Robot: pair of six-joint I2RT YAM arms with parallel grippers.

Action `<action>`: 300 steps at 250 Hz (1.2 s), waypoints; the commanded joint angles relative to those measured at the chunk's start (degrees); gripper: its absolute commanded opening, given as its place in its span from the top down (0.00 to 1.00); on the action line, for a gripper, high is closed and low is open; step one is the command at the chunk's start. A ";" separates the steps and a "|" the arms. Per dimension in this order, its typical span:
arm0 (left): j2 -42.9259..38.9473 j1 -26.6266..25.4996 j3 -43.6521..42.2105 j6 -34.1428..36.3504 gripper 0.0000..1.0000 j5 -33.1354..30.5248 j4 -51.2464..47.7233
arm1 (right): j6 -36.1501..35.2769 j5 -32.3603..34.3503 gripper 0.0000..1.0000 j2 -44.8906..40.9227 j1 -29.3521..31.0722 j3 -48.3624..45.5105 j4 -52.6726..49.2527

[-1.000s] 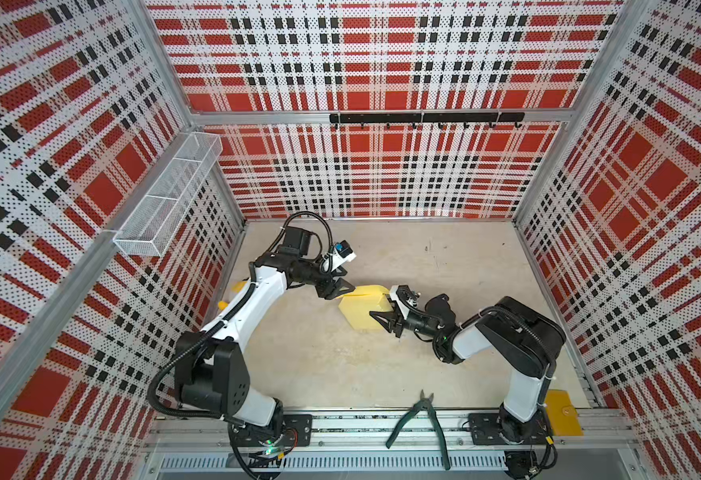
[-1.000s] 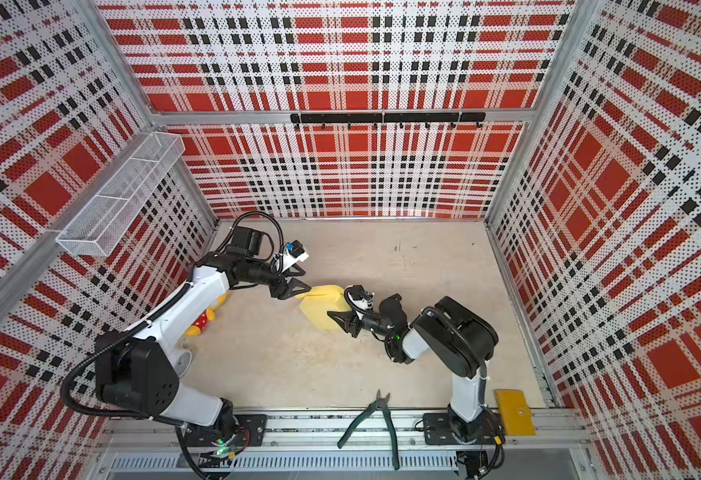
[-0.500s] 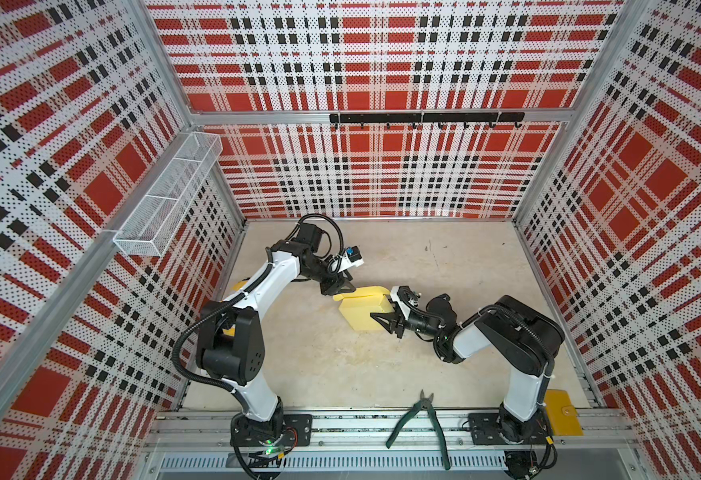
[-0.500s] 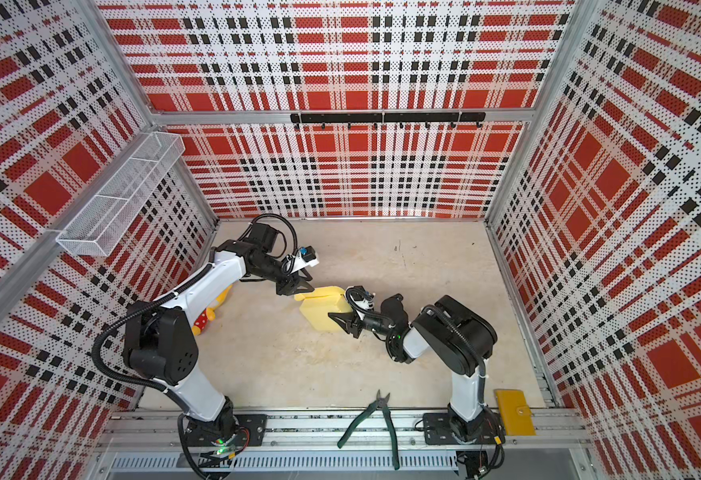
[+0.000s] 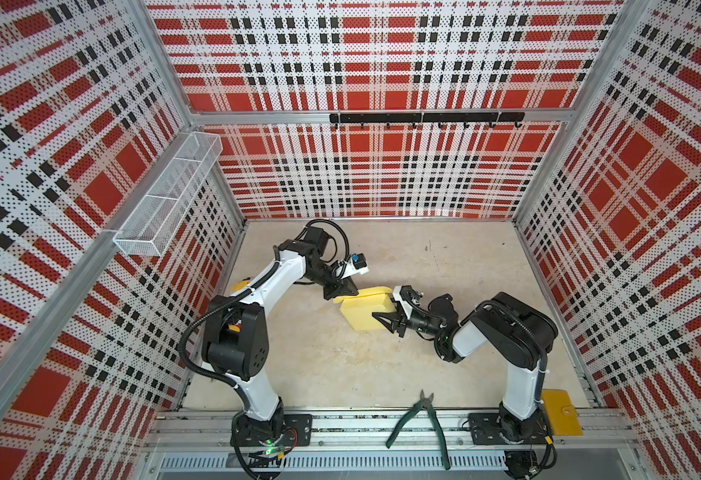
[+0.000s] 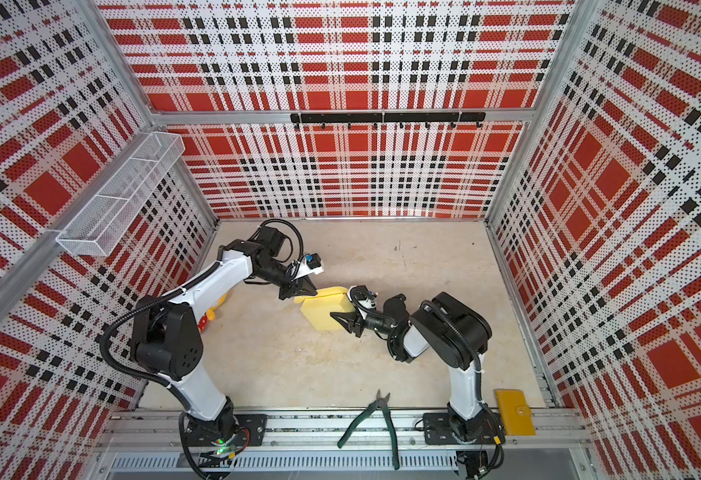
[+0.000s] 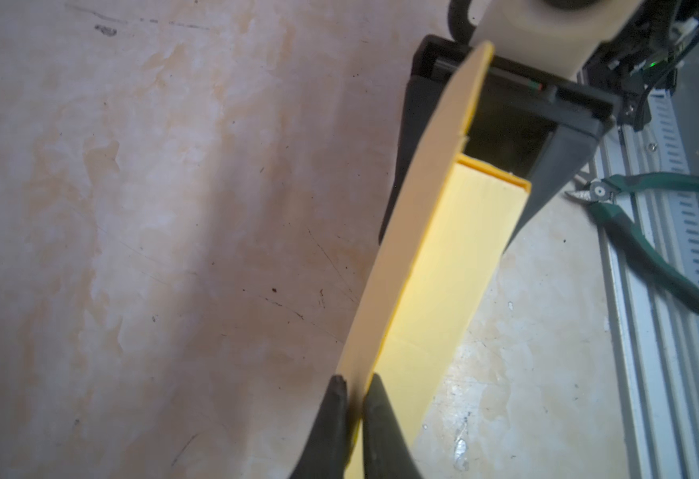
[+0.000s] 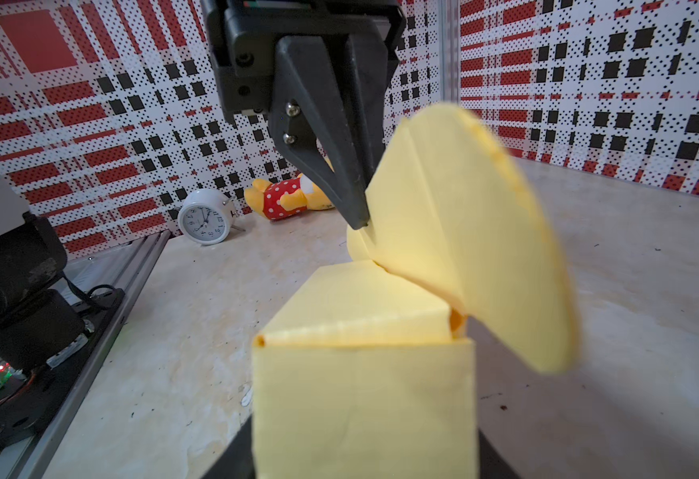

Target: Fold the paper box

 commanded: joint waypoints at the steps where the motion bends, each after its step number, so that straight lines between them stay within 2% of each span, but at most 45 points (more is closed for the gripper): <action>1: 0.18 -2.40 0.00 0.88 0.94 -0.70 -2.30 | -0.47 0.69 0.44 1.38 -0.52 -0.84 2.66; 38: -0.35 -4.29 0.07 0.21 0.95 -3.10 -2.30 | -0.97 3.01 0.31 1.29 -0.86 -1.95 2.68; 106: -0.98 -7.34 -0.35 -1.91 0.94 -4.44 -2.64 | -2.32 7.15 0.26 1.01 -1.56 -3.98 2.69; 181: -1.40 -10.07 -0.09 -5.56 0.93 -7.18 -2.64 | -2.14 13.15 0.12 -0.13 -1.65 -6.39 2.67; 225: -1.41 -10.56 -0.35 -8.24 0.91 -6.14 -2.24 | -1.51 16.46 0.08 -1.16 -1.72 -8.26 2.69; 300: -0.62 -11.68 -1.41 -10.61 0.86 -6.54 -1.61 | -0.73 17.60 0.08 -1.13 -1.67 -9.17 2.78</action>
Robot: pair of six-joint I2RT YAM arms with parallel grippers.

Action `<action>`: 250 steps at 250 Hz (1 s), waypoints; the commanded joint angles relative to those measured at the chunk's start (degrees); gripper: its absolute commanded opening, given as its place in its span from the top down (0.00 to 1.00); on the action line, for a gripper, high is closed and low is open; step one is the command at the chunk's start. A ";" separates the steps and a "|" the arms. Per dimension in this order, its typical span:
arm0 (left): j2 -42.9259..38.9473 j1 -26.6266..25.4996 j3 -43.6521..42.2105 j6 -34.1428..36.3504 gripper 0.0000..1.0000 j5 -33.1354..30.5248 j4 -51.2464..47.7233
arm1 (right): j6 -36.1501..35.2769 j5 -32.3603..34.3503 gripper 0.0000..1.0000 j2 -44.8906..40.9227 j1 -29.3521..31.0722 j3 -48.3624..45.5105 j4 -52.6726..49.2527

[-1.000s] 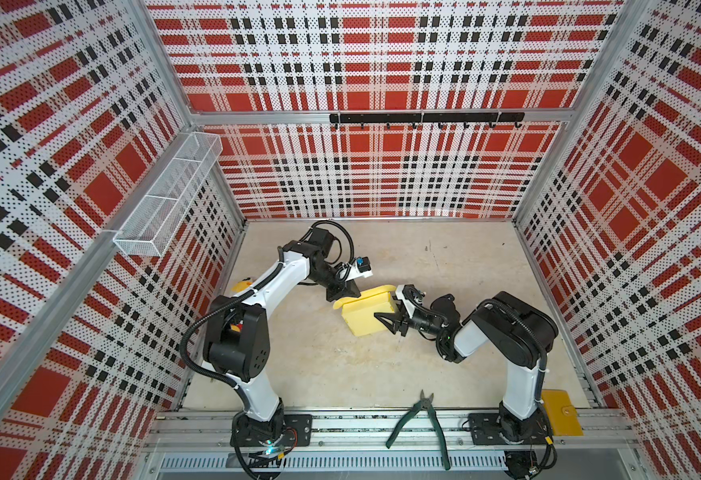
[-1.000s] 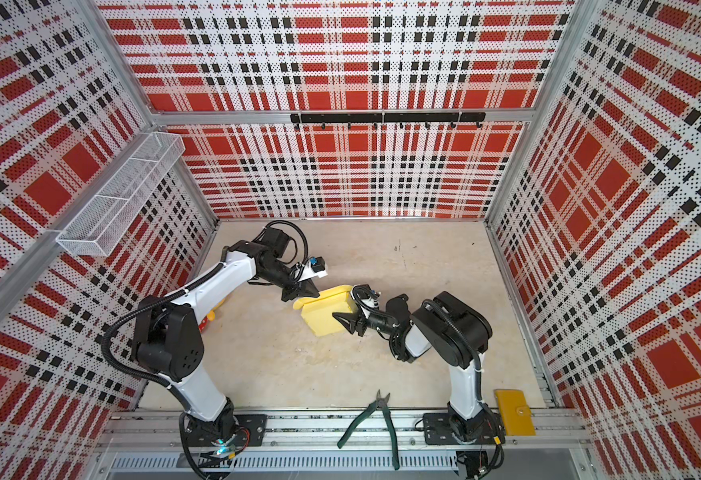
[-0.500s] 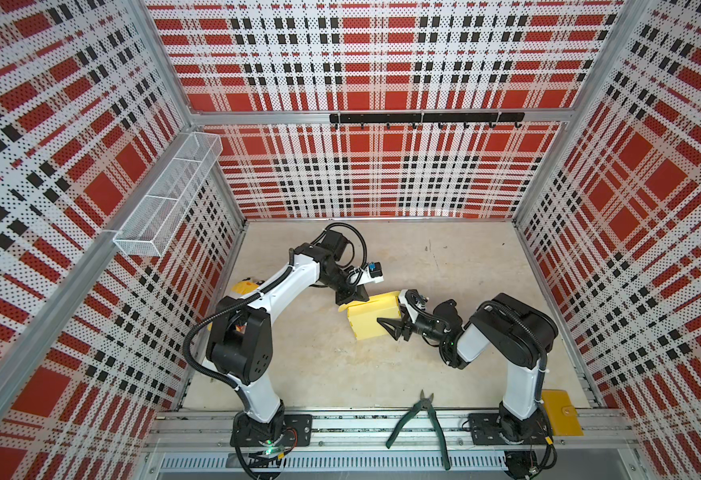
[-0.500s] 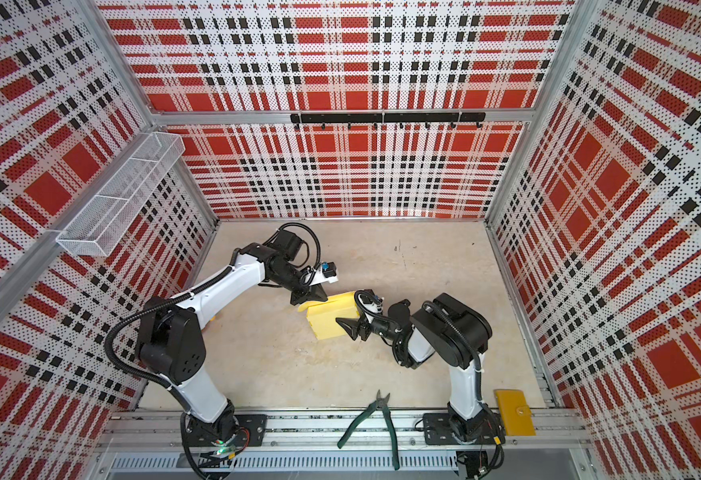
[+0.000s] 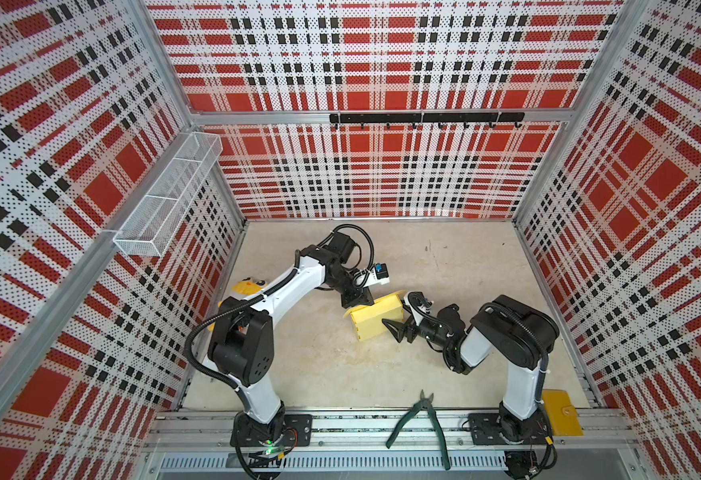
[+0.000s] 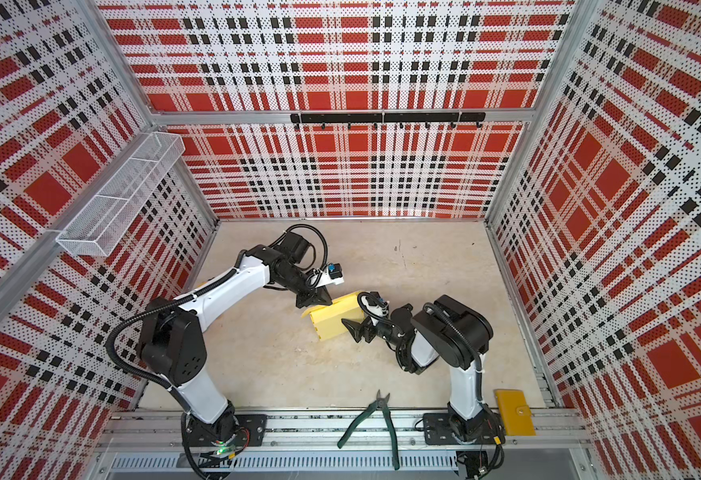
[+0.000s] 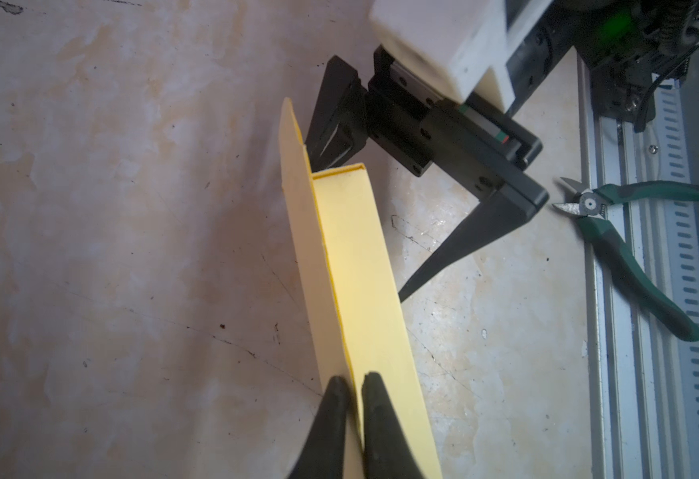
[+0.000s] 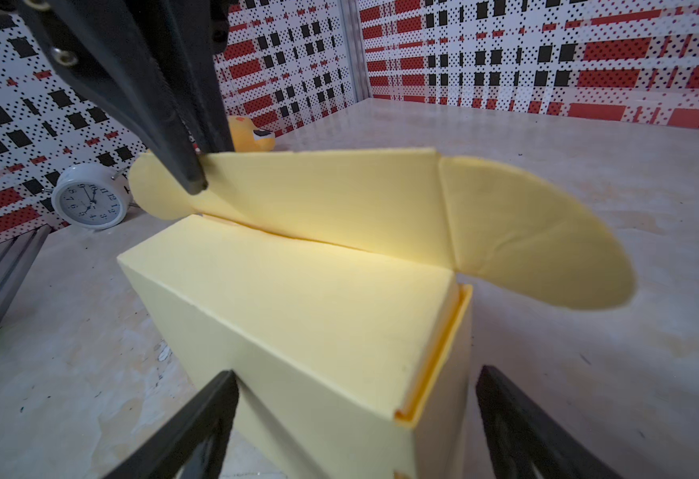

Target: Fold the paper box

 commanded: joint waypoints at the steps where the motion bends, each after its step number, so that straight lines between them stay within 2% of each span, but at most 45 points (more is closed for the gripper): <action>1: -0.21 -1.11 -1.39 -1.11 0.86 0.52 -3.33 | 0.25 3.37 0.08 -0.97 -0.61 -0.77 2.19; 107: 0.58 -2.80 -1.47 -6.88 0.86 -2.68 -0.41 | 2.68 4.17 0.06 -4.54 -0.37 -3.85 2.18; 146: 1.14 -4.14 -1.13 -7.01 0.84 -5.09 -0.20 | 3.32 4.26 0.04 -5.50 -0.39 -5.29 2.14; 250: 0.96 -4.26 -1.80 -7.37 0.84 -5.55 0.52 | 4.08 4.01 0.04 -7.60 -0.29 -9.42 2.17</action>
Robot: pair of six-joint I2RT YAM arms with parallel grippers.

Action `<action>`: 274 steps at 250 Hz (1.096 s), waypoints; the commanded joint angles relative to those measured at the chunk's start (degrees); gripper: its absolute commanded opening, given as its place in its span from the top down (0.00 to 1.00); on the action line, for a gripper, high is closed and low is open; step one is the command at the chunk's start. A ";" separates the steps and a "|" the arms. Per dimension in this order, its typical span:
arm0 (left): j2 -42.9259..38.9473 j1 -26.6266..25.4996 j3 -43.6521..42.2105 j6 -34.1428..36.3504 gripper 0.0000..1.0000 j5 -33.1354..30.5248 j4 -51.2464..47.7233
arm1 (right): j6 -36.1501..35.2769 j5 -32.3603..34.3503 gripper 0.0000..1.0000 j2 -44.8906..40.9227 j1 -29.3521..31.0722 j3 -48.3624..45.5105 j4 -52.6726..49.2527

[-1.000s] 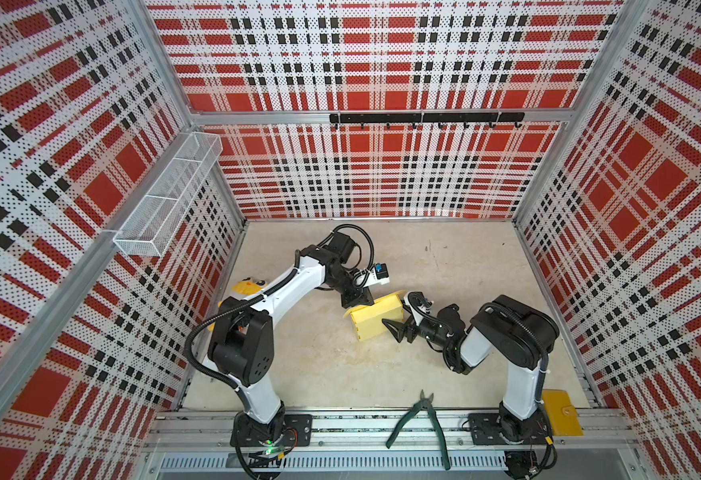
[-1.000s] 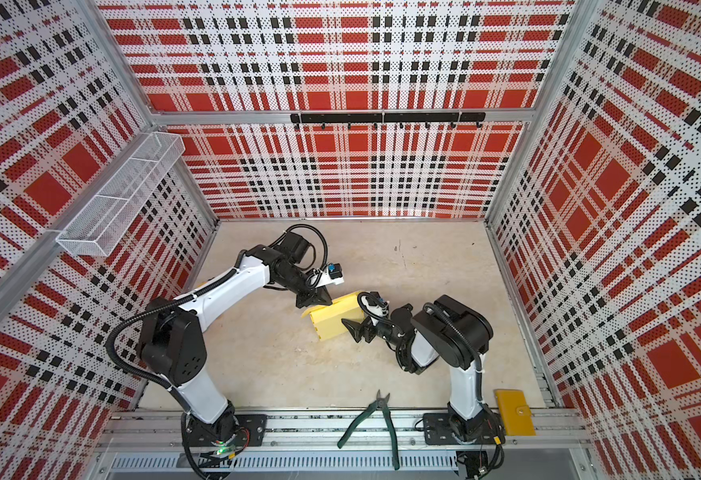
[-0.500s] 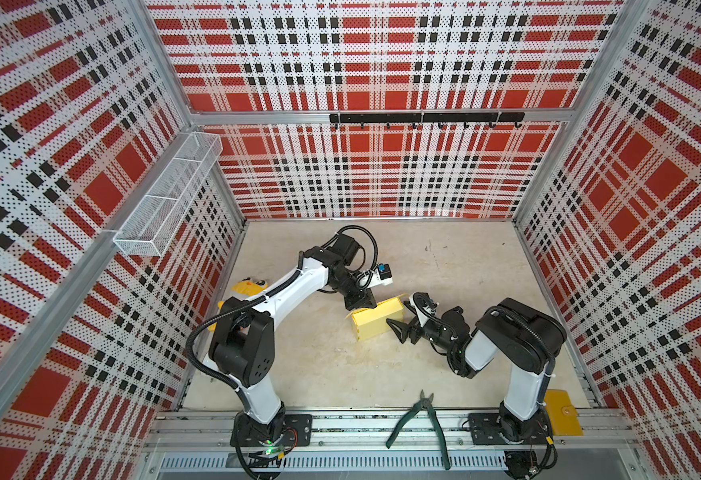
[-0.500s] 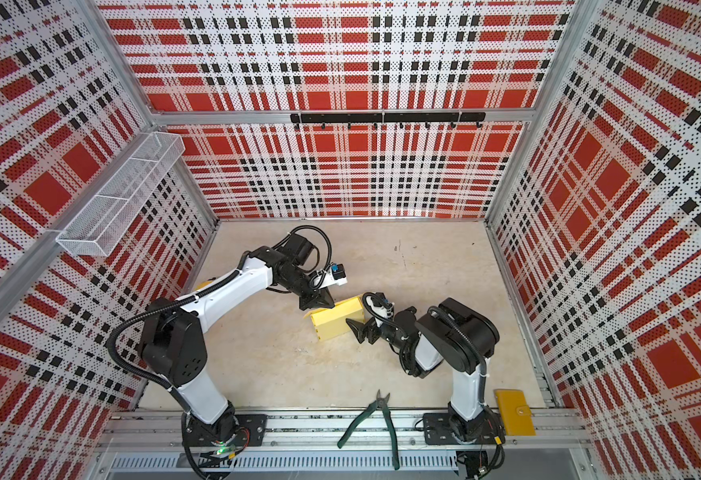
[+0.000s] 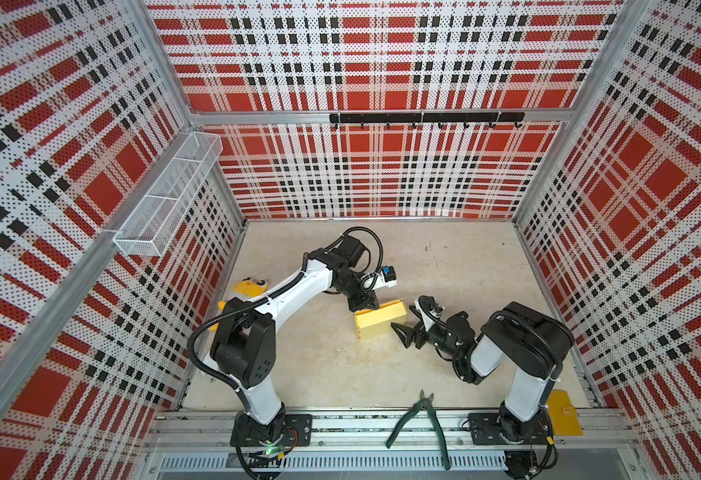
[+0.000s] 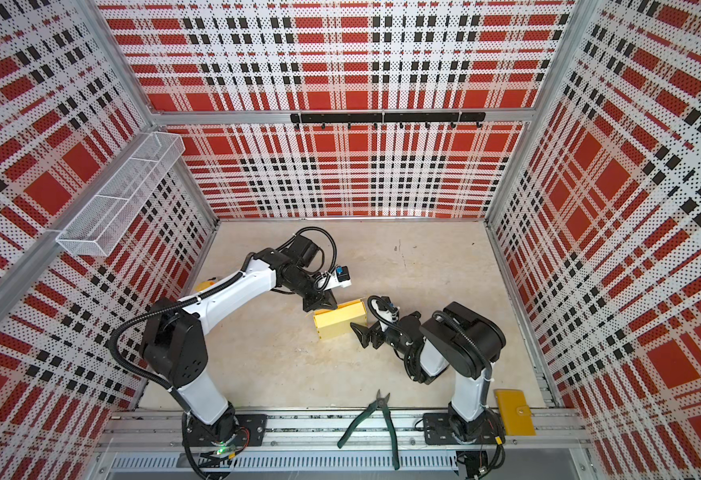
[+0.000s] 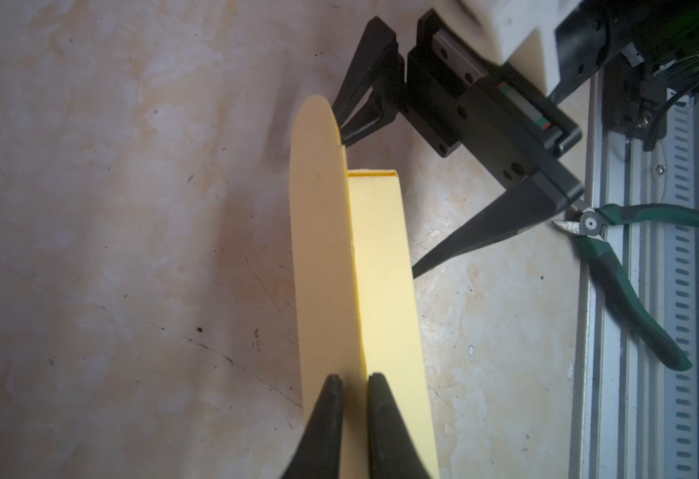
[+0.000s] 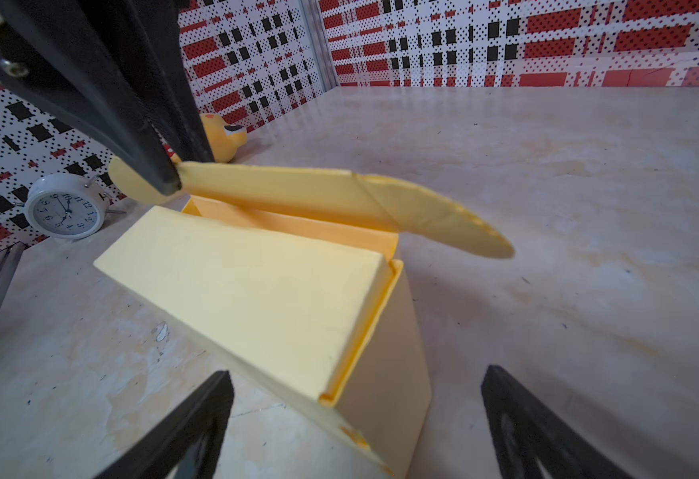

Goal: Fold the paper box
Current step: 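Withdraw the right gripper from the box while the left gripper keeps holding it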

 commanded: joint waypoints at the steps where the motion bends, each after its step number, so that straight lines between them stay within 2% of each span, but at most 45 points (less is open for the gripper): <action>1: 0.92 -0.51 -1.59 -0.14 0.84 -1.56 -0.93 | 0.82 0.25 0.04 -1.84 -0.04 -1.64 2.47; 64: 0.99 -0.55 -1.93 -0.23 0.84 -1.74 -0.77 | 2.73 0.19 0.05 -7.43 -0.07 -6.38 2.31; 85: 0.99 -0.50 -1.96 -0.30 0.84 -1.47 -0.68 | 3.45 0.80 0.06 -11.53 -0.06 -7.69 -0.75; 106: 1.17 -0.57 -1.87 -0.47 0.84 -1.48 -0.68 | 3.78 0.45 0.07 -18.20 -0.02 -6.82 -10.69; 141: 1.18 -0.59 -1.65 -0.53 0.84 -1.58 -0.68 | 1.66 1.39 0.08 -32.39 -0.10 -2.33 -36.86; 187: 1.14 -0.62 -2.04 -0.40 0.84 -1.63 -0.42 | -1.68 5.38 0.06 -46.38 -0.65 -0.27 -55.08; 226: 1.26 -0.62 -2.31 -0.31 0.84 -1.85 -0.16 | -1.40 5.18 0.07 -51.52 -2.03 4.57 -66.35; 274: 1.24 -0.62 -2.31 -0.38 0.84 -1.71 -0.04 | -1.16 4.07 0.18 -50.02 -3.52 14.04 -76.26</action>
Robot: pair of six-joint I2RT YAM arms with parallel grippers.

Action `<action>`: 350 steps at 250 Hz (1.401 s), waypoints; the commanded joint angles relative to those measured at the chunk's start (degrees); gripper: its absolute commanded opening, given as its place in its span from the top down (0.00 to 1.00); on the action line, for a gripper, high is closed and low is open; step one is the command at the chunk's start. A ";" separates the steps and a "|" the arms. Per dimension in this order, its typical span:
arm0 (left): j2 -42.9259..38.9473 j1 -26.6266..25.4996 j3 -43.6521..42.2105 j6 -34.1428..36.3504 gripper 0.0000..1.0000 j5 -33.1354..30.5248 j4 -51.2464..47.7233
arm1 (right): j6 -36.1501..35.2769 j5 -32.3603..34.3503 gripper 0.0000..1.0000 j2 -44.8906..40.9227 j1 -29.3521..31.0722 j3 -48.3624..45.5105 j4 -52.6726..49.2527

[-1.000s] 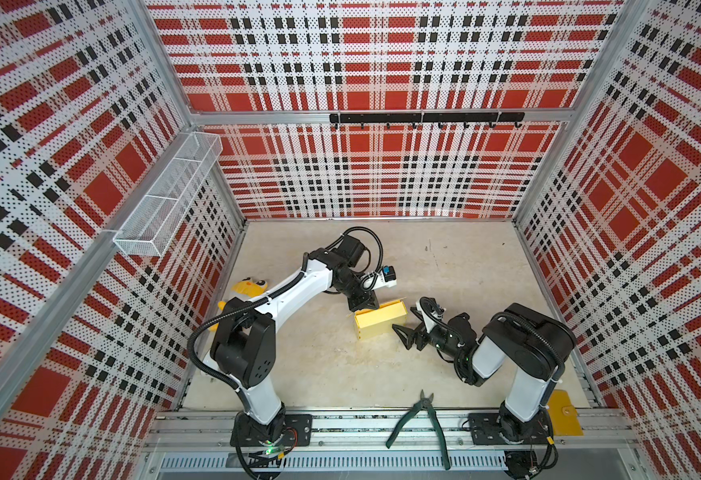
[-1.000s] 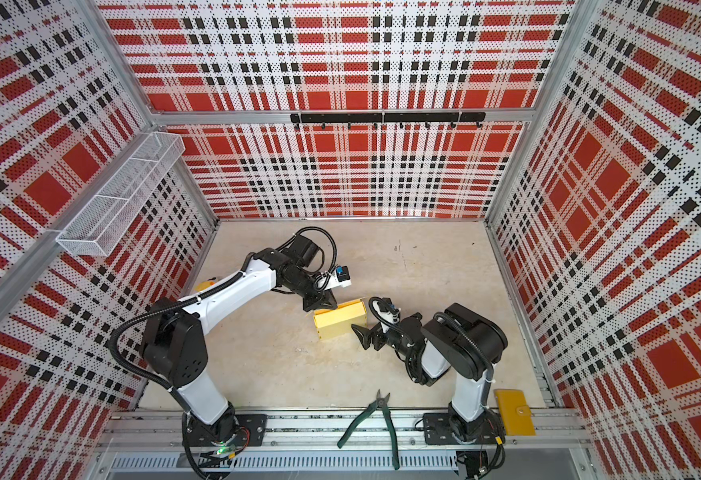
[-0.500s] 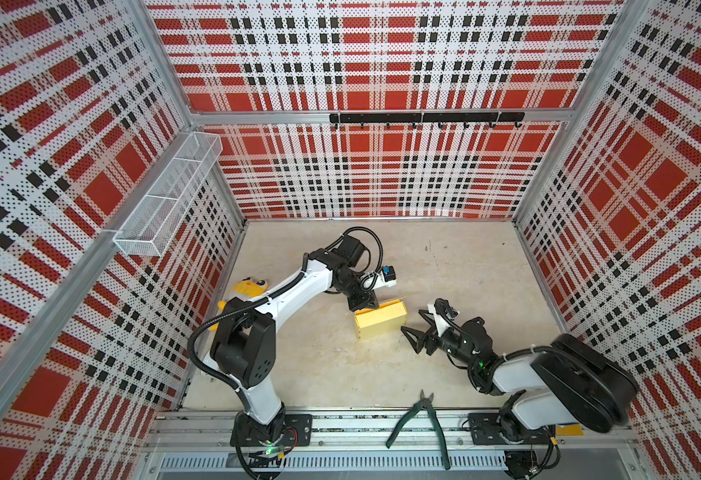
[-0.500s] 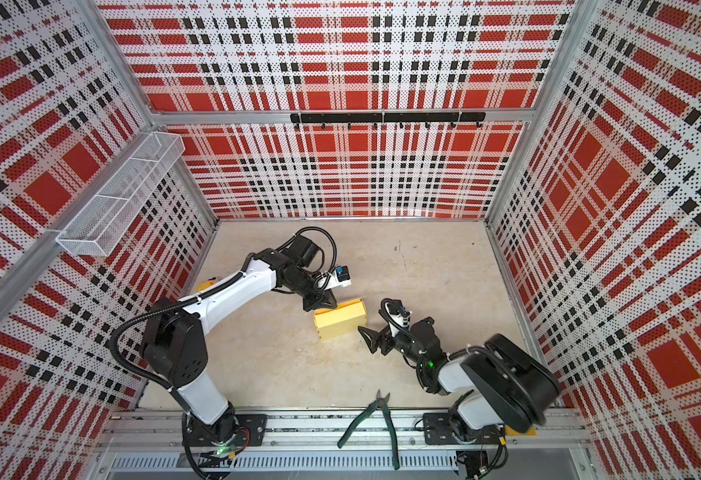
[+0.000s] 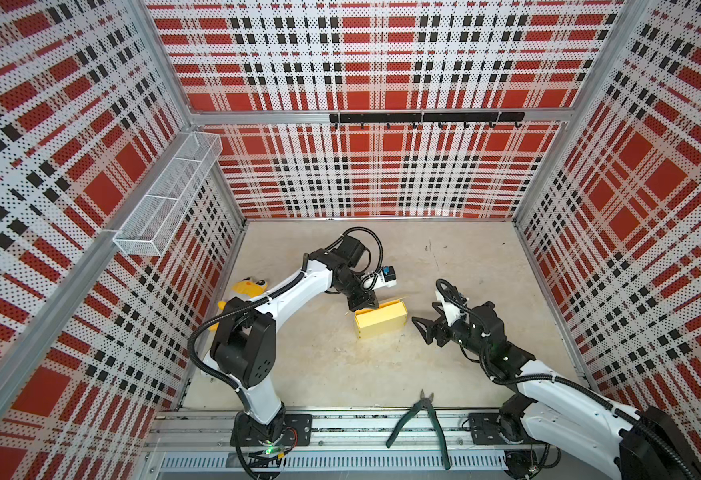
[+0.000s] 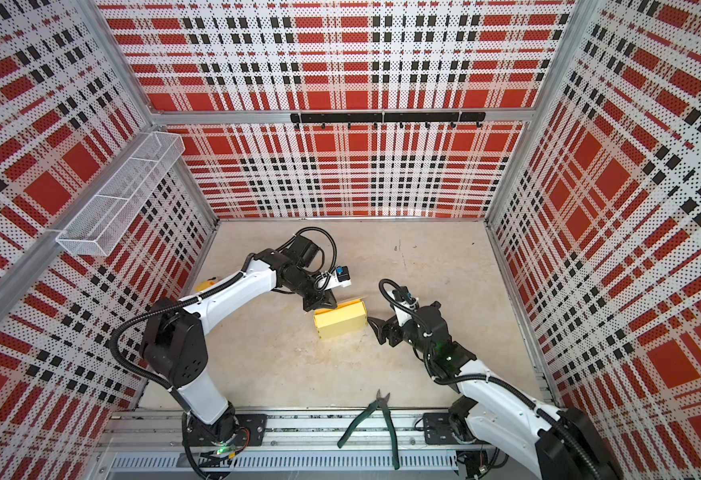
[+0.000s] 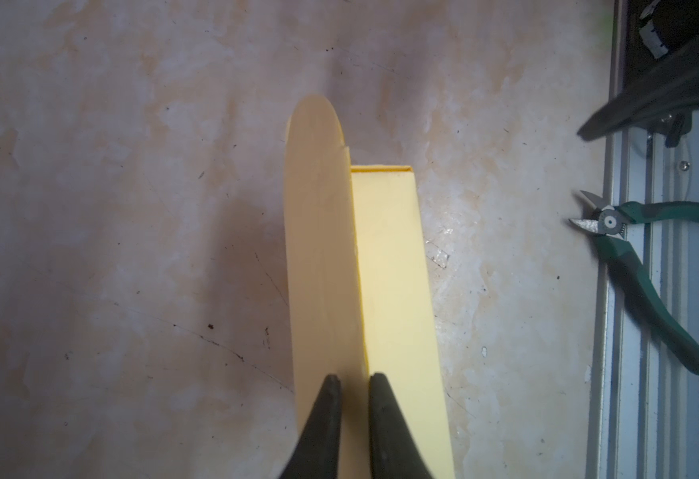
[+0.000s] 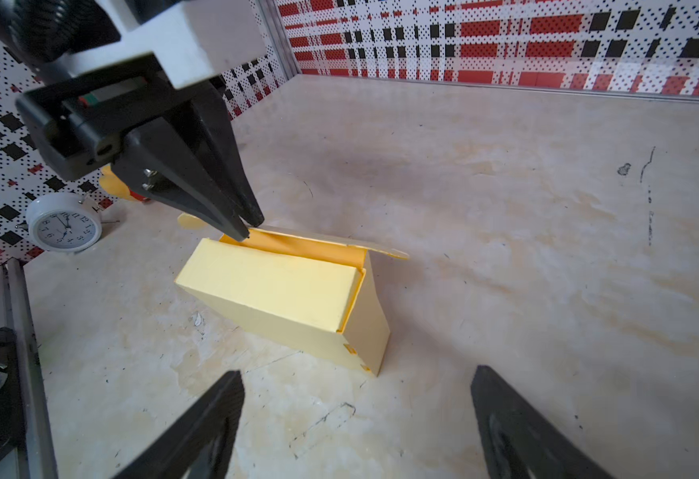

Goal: Fold the paper box
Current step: 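Withdraw the right gripper from the box while the left gripper keeps holding it, then swing the right gripper over the yellow box toward the left gripper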

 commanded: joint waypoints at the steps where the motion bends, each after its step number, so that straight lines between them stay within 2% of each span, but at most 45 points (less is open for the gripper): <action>1: 1.18 -0.63 -1.63 -0.04 0.84 -0.63 -1.41 | -0.65 -0.21 0.18 0.78 -0.86 6.14 -8.55; 25: 1.07 -0.58 -1.65 -0.07 0.84 -0.52 -1.33 | -2.50 -2.57 0.29 4.04 -1.35 10.96 -11.12; 49: 0.98 -0.60 -1.81 -0.02 0.84 -0.64 -1.24 | -4.99 -4.53 0.32 7.66 -1.31 14.47 -12.40; 75: 0.63 -0.57 -1.89 -0.02 0.83 -0.82 -1.23 | -7.36 -6.64 0.30 10.71 -1.25 16.40 -12.88; 117: 0.34 -0.61 -1.98 0.11 0.83 -1.25 -1.07 | -6.40 -7.03 0.32 10.81 -1.22 14.78 -12.98; 161: 0.53 -0.59 -1.88 0.03 0.83 -1.31 -1.07 | -8.58 -6.67 0.23 8.43 -1.18 10.52 -13.79; 202: 0.39 -0.14 -1.89 0.37 0.83 -1.04 -1.07 | -20.69 -3.21 0.10 5.02 -1.59 8.57 -13.91; 225: 0.30 -0.26 -1.73 0.47 0.83 -1.09 -1.16 | -26.85 -6.59 0.03 6.61 -2.44 9.92 -11.14; 262: 0.19 -0.40 -1.81 0.92 0.83 -1.52 -1.16 | -43.47 -5.44 0.01 13.32 -2.37 21.46 -26.03; 282: 0.19 -0.60 -1.73 1.05 0.83 -1.61 -1.32 | -51.31 -6.28 0.00 16.31 -2.49 26.32 -30.92; 298: 0.19 -0.67 -1.72 1.05 0.83 -1.59 -1.35 | -54.25 -9.85 0.00 17.91 -3.52 28.92 -31.34; 320: 0.27 -0.66 -1.63 1.18 0.83 -1.76 -1.41 | -56.43 -18.31 0.00 20.18 -6.05 31.67 -31.35; 350: 0.32 -0.71 -1.55 1.32 0.83 -1.70 -1.57 | -59.37 -23.65 0.00 23.99 -7.60 34.07 -30.91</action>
